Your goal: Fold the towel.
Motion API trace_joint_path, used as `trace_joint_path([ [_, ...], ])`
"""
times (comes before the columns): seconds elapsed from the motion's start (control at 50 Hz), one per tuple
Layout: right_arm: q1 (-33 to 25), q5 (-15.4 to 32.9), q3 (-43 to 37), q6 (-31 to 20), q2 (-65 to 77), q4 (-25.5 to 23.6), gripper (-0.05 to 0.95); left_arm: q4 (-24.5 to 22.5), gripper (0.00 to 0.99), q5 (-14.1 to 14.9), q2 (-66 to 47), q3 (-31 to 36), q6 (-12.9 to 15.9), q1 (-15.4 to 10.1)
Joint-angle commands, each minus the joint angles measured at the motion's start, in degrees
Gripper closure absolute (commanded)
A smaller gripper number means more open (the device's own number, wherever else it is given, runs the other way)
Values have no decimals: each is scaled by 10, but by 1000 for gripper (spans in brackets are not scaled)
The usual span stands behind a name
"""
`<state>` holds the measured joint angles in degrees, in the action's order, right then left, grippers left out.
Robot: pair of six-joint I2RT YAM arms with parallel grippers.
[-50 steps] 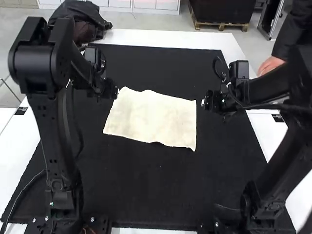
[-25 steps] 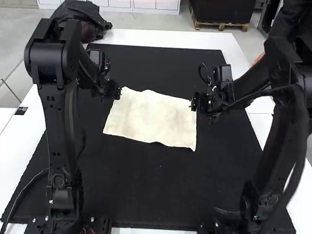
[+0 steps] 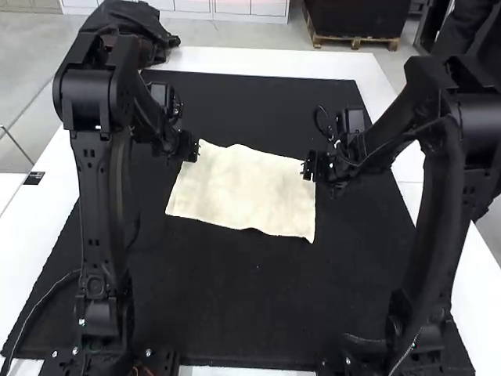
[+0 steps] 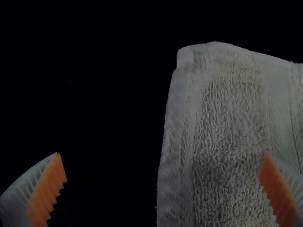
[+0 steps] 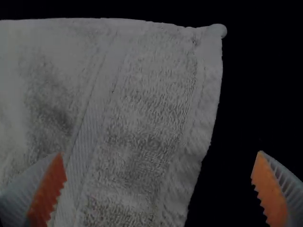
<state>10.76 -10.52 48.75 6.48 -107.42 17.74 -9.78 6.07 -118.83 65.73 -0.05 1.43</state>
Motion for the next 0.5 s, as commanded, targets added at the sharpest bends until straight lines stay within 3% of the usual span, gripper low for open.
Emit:
trace_joint_path([
  [0.0,4,2,20,6,-13,7,-10,-2,38,6,-14,26,10,-3],
  [0.48,5,2,68,8,-73,23,-8,1,39,6,-47,44,23,1],
])
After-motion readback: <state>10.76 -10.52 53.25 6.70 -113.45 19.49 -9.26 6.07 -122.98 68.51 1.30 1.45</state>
